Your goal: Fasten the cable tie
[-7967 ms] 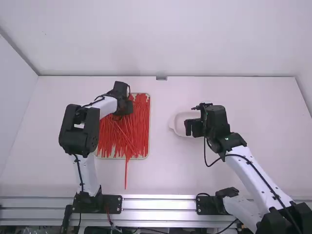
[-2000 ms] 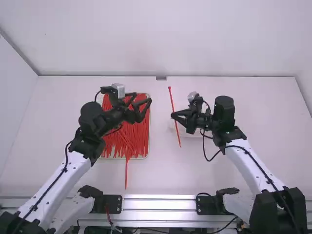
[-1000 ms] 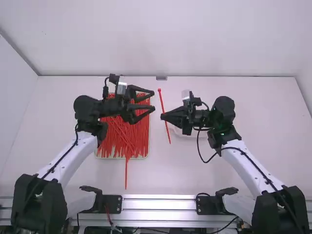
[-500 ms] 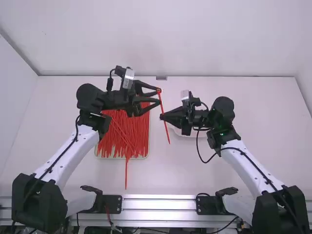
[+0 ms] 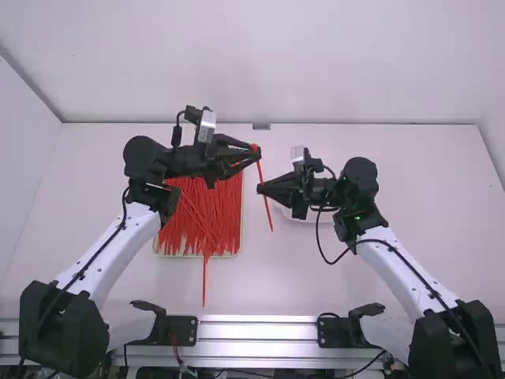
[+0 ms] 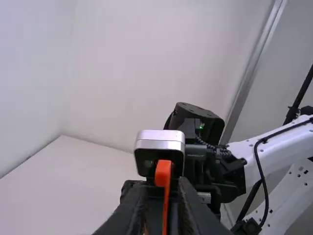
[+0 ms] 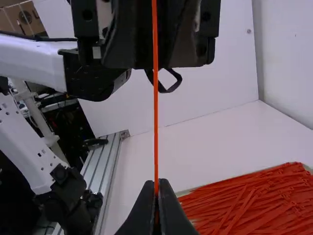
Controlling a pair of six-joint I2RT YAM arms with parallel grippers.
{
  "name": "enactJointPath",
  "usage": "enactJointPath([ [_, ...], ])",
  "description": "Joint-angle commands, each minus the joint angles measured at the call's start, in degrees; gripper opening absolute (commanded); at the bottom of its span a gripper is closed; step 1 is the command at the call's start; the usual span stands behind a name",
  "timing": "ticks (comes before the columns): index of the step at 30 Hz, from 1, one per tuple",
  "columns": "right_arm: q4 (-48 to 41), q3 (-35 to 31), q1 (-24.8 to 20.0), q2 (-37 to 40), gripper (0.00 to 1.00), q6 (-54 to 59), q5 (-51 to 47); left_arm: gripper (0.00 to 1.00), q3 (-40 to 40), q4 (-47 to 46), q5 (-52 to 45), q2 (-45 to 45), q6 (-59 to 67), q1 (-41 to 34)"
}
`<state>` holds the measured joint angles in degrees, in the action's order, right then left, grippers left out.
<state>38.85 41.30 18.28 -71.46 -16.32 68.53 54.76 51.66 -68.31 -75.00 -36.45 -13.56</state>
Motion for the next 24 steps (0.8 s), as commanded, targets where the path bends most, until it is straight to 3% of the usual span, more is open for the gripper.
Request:
enactJointPath([
  [1, 0.37, 1.81, 0.44, -0.24, 0.0, -0.17, -0.04, 0.05, 1.22, 0.72, 0.39, 0.09, -0.17, -0.37],
  [2, 0.39, 1.81, 0.42, -0.24, 0.0, -0.22, -0.02, 0.01, 1.22, 0.66, 0.44, 0.11, -0.2, -0.37],
  [11, 0.11, 1.81, 0.42, -0.24, 0.02, -0.31, -0.87, 0.01, 1.46, 0.59, 0.42, 0.11, -1.44, -0.28],
  [13, -0.33, 1.81, 0.42, -0.24, 0.11, -0.35, -0.81, 0.01, 1.9, 0.13, 0.33, 0.11, -1.49, -0.26],
  [14, -0.63, 1.81, 0.42, -0.24, 0.22, -0.31, -0.63, 0.01, 2.67, -1.09, 0.22, 0.11, -1.44, -0.35],
  [17, -0.7, 1.81, 0.42, -0.24, 0.27, -0.17, 0.33, 0.02, 3.78, -3.32, 0.2, 0.11, -1.44, -0.48],
  [22, -0.68, 1.81, -0.96, -0.24, 0.53, -0.24, 2.19, 0.01, 5.64, -7.87, 0.28, 0.09, -1.44, 0.0],
  [24, -0.72, 1.79, -1.44, -0.24, 0.73, -0.2, 2.16, 0.02, 6.49, -9.97, 0.17, 0.09, -1.01, 0.17],
])
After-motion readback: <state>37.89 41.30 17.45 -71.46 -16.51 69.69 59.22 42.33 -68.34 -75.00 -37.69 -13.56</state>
